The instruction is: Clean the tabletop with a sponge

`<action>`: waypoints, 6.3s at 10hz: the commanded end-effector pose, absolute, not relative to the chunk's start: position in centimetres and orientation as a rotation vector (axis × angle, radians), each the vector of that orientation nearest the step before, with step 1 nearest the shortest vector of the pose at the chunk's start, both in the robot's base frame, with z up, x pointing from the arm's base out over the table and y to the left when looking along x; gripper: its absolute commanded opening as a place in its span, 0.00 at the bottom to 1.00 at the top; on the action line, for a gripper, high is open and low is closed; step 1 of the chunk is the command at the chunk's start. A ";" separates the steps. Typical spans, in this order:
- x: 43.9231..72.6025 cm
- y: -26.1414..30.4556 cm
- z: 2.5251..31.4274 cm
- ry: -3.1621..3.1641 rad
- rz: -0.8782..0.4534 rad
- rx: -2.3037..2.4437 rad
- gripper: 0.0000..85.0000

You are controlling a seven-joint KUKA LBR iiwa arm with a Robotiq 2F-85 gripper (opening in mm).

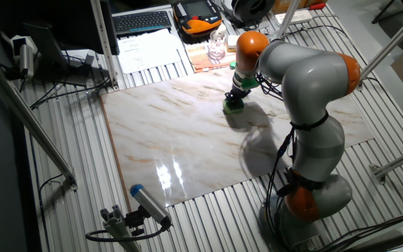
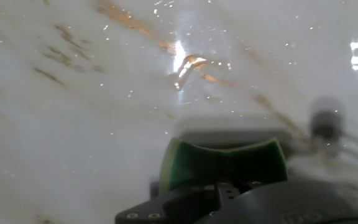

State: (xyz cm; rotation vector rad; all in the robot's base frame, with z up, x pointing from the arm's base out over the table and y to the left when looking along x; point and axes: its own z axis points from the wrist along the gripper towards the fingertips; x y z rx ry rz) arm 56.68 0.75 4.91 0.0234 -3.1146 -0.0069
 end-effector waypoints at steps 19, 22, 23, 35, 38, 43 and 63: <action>52.5 16.6 4.4 -3.122 -0.033 -0.278 0.00; 52.7 16.8 3.7 -3.132 -0.070 -0.283 0.00; 52.7 16.8 3.6 -3.139 -0.077 -0.293 0.00; 57.8 12.6 4.2 -3.188 0.015 -0.220 0.00; 58.7 11.1 4.8 -3.191 0.024 -0.183 0.00; 60.2 7.8 4.3 -3.200 0.018 -0.105 0.00; 59.8 -3.0 3.5 -3.140 0.041 -0.026 0.00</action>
